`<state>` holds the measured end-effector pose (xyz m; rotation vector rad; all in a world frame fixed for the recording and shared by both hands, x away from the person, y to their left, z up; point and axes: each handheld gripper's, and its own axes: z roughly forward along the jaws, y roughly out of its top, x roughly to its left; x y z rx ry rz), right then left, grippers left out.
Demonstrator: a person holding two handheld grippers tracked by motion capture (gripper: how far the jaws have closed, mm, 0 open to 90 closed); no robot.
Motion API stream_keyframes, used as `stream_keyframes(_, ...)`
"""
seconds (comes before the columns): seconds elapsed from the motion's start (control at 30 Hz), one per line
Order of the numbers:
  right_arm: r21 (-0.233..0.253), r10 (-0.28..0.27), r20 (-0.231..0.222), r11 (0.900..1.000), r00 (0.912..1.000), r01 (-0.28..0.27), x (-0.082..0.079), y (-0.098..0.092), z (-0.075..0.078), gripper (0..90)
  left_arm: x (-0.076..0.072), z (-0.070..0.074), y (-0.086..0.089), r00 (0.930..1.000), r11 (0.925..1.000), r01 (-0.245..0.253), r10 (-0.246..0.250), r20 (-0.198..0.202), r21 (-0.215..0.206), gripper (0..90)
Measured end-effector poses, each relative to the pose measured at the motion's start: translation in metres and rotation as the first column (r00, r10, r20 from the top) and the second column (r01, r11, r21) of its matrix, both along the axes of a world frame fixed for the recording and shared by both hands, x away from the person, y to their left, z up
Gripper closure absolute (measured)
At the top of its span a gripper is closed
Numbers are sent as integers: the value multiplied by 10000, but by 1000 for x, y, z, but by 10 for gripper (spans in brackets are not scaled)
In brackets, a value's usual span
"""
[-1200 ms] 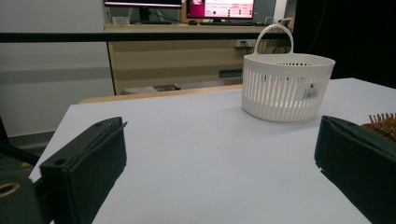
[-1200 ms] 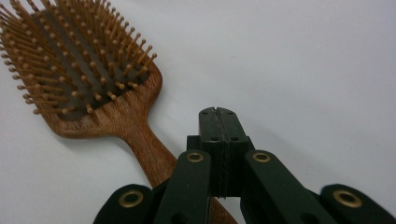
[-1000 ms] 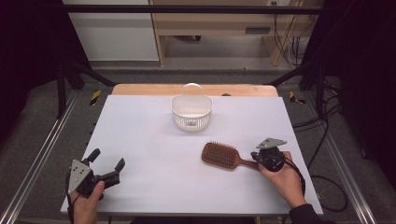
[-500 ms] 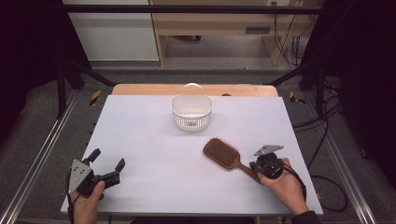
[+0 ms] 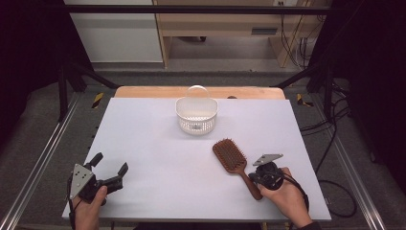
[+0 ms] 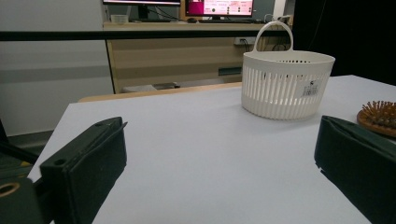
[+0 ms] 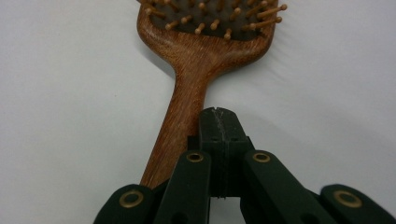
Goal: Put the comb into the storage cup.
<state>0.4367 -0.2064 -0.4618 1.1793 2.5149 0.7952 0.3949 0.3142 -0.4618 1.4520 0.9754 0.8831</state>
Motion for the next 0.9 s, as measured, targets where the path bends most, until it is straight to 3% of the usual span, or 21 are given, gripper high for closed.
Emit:
stream_keyframes(0.2, 72, -105, 63, 9999, 9999, 104, 1, 1, 4, 900, 0, 0, 0, 10000, 10000, 5, -5, -7, 5, 24)
stream_keyframes(0.4, 470, -266, 244, 9986, 9993, 254, 3, 4, 19, 880, 0, 0, 0, 10000, 10000, 5, -5, -12, 7, 24)
stream_keyframes(0.43, 520, -280, 310, 9983, 9991, 263, 4, 6, 23, 813, 0, 0, 0, 10000, 10000, 0, 0, -7, -1, 24)
stream_keyframes(0.47, 520, -280, 310, 9983, 9991, 263, 4, 6, 23, 813, 0, 0, 0, 10000, 10000, 0, 0, -7, -1, 24)
stream_keyframes(0.5, 552, -310, 406, 9981, 9987, 288, 5, 8, 27, 714, 0, 0, 0, 10000, 10000, 1, -1, -7, -2, 24)
stream_keyframes(0.53, 552, -310, 406, 9981, 9987, 288, 5, 8, 27, 714, 0, 0, 0, 10000, 10000, 1, -1, -5, -1, 24)
stream_keyframes(0.57, 602, -401, 397, 9975, 9984, 376, 6, 11, 29, 603, 0, 0, 0, 10000, 10000, 2, -2, -9, -8, 24)
stream_keyframes(0.67, 518, -532, 297, 9973, 9981, 516, 6, 18, 29, 422, 0, 0, 0, 10000, 10000, 10, -10, -6, -18, 24)
stream_keyframes(0.77, 371, -615, 198, 9975, 9979, 608, 5, 24, 25, 307, 0, 0, 0, 10000, 10000, 16, -16, -10, -24, 24)
stream_keyframes(0.8, 371, -615, 198, 9975, 9979, 608, 5, 24, 25, 307, 0, 0, 0, 10000, 10000, 16, -16, -10, -24, 24)
stream_keyframes(0.9, 191, -687, 1, 9975, 9976, 686, 6, 29, 19, 149, 0, 0, 0, 10000, 10000, 28, -28, -22, -42, 24)
